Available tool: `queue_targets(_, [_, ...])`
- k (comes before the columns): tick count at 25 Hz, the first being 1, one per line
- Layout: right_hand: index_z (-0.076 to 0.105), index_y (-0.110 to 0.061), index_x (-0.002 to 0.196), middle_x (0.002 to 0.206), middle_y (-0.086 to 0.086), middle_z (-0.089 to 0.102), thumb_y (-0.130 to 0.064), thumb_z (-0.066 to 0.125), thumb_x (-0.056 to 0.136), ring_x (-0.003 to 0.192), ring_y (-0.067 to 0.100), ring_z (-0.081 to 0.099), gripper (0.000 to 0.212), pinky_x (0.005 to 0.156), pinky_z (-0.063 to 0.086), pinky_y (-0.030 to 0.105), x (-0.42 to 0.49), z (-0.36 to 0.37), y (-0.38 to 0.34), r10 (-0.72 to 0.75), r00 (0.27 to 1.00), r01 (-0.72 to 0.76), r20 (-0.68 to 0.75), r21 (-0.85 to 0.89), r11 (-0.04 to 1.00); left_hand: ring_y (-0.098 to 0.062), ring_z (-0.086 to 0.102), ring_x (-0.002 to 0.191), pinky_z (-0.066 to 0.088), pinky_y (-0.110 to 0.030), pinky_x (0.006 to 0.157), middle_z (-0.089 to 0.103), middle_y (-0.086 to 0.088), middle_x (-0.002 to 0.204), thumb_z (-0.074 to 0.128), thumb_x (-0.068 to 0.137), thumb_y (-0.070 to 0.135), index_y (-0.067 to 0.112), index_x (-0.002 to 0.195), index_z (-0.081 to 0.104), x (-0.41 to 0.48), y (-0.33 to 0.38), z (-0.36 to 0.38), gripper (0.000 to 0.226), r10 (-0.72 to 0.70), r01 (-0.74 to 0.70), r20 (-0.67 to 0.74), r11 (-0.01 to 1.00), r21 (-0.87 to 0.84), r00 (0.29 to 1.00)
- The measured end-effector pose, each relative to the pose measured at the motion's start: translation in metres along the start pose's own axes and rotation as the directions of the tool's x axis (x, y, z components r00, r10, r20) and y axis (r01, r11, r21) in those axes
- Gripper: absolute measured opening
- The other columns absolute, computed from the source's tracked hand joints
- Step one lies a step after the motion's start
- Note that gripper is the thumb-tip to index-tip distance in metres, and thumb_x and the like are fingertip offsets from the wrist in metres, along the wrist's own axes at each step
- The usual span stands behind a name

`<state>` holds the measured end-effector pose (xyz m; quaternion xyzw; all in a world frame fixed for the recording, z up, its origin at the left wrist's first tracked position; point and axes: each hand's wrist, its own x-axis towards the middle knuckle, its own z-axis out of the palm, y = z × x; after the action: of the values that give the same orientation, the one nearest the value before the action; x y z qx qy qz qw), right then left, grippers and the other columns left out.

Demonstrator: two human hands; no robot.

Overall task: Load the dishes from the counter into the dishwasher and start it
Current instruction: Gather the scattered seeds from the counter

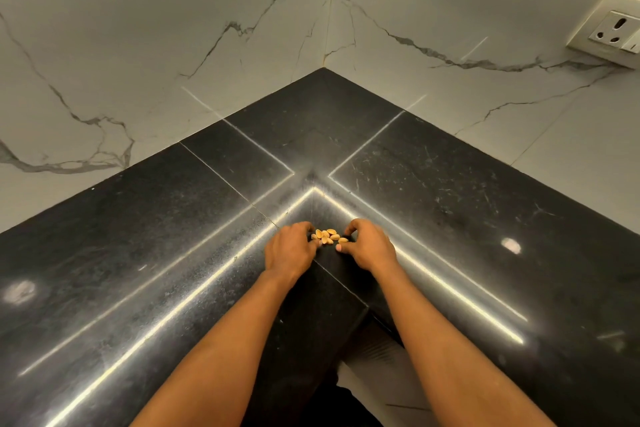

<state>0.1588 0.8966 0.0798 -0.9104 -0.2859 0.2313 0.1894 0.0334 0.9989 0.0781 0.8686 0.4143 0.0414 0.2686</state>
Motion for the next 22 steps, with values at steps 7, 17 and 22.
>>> queue_targets(7, [0.069,-0.021,0.095,0.099,0.003,0.067,-0.033,0.076,0.081,0.091,0.022,0.062,0.020,0.073,0.052,0.035,0.006,-0.001,-0.012,0.004,1.000,0.001,0.030,-0.164,0.986,-0.032,0.064,0.097,0.044,-0.035,0.070,0.067,-0.009,0.105,0.063,0.094,0.028,0.013,0.106,0.066,0.012,0.011,-0.001,0.019,0.081,-0.103,0.093,0.959,0.263,0.992])
queue_targets(17, [0.056,-0.011,0.089,0.100,0.012,0.062,-0.016,0.052,0.089,0.093,0.033,0.060,0.006,0.067,0.039,0.033,-0.010,0.004,-0.021,-0.160,0.985,0.174,0.069,-0.406,0.897,-0.031,0.067,0.090,0.036,-0.036,0.061,0.068,-0.007,0.102,0.034,0.102,0.012,0.011,0.109,0.046,0.002,-0.001,0.006,0.014,0.318,-0.367,0.184,0.778,0.510,0.930])
queue_targets(22, [0.055,-0.012,0.073,0.082,0.010,0.059,-0.018,0.057,0.084,0.075,0.028,0.055,0.013,0.059,0.039,0.032,-0.004,0.011,-0.013,-0.051,0.998,0.060,0.046,-0.216,0.974,-0.029,0.050,0.072,0.034,-0.037,0.065,0.064,-0.012,0.087,0.038,0.095,0.026,0.014,0.084,0.042,-0.018,-0.011,0.010,0.016,0.075,-0.072,-0.020,0.990,0.119,0.997])
